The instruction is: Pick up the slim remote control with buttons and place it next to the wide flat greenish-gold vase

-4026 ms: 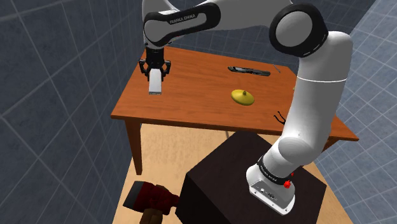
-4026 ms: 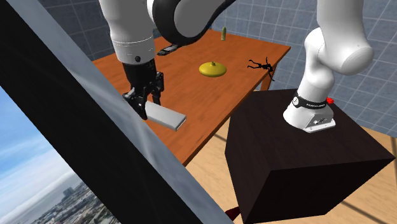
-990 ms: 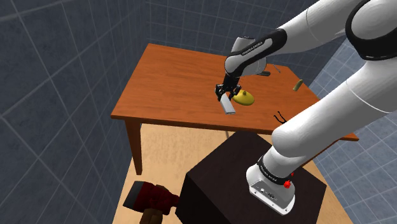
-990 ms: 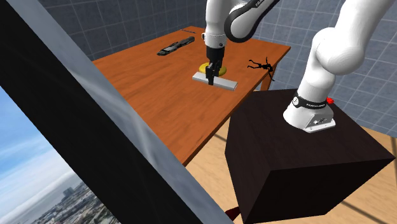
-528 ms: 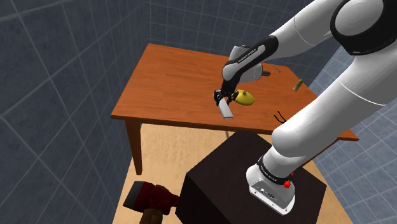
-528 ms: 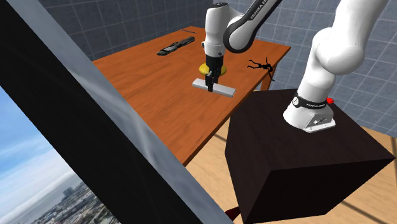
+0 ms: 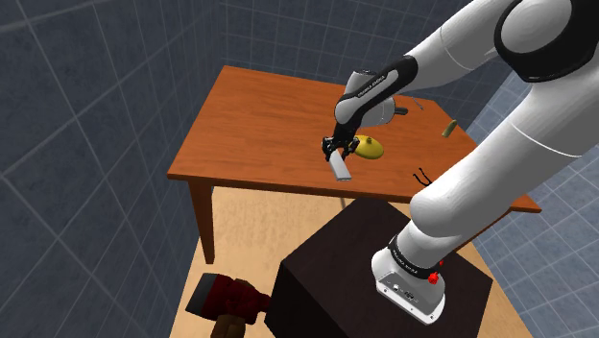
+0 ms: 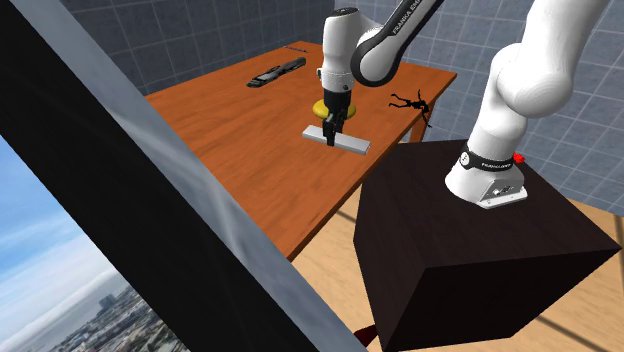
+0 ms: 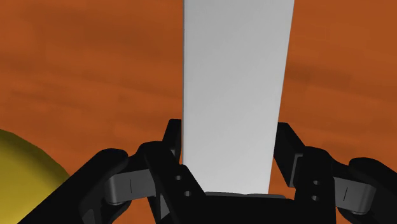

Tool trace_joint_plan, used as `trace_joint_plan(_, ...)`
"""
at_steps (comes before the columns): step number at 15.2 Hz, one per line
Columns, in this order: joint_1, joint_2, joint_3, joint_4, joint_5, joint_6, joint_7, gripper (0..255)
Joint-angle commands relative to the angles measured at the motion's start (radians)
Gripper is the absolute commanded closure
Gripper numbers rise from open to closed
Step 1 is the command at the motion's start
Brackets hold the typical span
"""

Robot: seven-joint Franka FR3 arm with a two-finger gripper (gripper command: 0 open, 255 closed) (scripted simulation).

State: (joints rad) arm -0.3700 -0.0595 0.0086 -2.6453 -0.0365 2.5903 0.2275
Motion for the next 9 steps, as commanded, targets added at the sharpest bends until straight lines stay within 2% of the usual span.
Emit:
trace_joint_plan(1, 0.0, 0.0, 0.0, 0.0, 0.0, 0.0, 0.0, 0)
trace_joint_plan(6, 0.0, 0.0, 0.0, 0.0, 0.0, 0.0, 0.0, 0)
trace_joint_plan(9, 0.002, -0.1, 0.001, 0.021, 0.007, -0.12, -0.005, 0)
